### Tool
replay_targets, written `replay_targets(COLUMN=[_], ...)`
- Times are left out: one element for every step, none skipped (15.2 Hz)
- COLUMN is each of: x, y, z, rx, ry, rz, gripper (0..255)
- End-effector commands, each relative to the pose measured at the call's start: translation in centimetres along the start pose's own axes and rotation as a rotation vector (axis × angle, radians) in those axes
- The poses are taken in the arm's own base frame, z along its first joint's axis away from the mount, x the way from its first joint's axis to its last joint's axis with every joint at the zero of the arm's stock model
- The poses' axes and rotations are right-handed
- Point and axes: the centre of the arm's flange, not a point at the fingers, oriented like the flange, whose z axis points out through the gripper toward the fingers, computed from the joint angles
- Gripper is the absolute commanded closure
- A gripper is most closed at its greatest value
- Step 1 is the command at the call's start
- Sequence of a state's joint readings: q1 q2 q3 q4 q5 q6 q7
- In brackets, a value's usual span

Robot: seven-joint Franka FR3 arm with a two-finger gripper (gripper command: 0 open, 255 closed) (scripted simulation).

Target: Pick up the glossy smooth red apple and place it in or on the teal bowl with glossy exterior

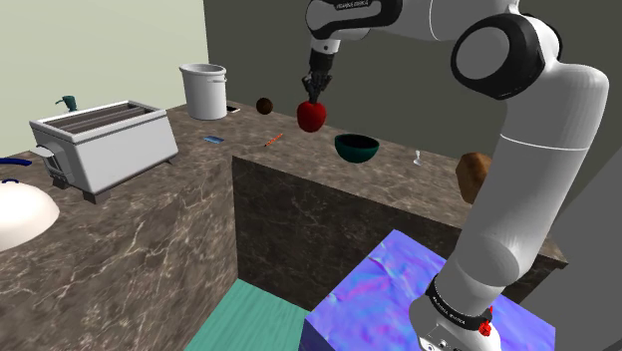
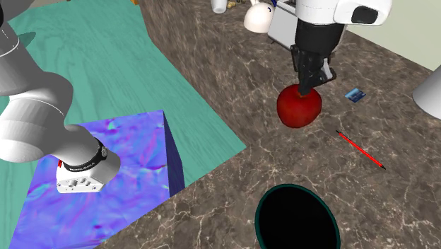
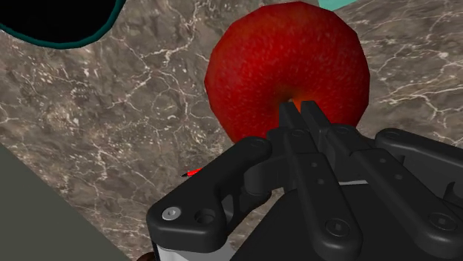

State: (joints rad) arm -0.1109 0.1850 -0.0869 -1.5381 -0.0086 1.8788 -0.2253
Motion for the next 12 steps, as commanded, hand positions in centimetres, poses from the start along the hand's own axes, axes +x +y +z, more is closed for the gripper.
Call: replay_targets(x=[-0.3,-0.7,-1.2,-1.6,-2.0,-2.4,-2.9,-3.3,-3.7,-4.1,-4.6,-5.0], y=[1.2,2.4,3.6,4.8,6.1,7.3,8.5,9.7,10.9,12.1,13.3,14.5], z=[-0.7,-1.1,-1.4,-1.7,-2.1,-2.4,-2.8,-3.1,-3.4,-3.8,-4.1,-4.5], rx=[0.0,0.0,0.0,0.0,0.0,0.0,0.0,0.0,0.0,0.0,0.0,0.0], ry=[0.0,0.0,0.0,0.0,0.0,0.0,0.0,0.0,0.0,0.0,0.0,0.0], rz=[0.0,0.0,0.0,0.0,0.0,0.0,0.0,0.0,0.0,0.0,0.0,0.0], gripper=[255,255,255,255,255,255,255,255,255,255,255,255])
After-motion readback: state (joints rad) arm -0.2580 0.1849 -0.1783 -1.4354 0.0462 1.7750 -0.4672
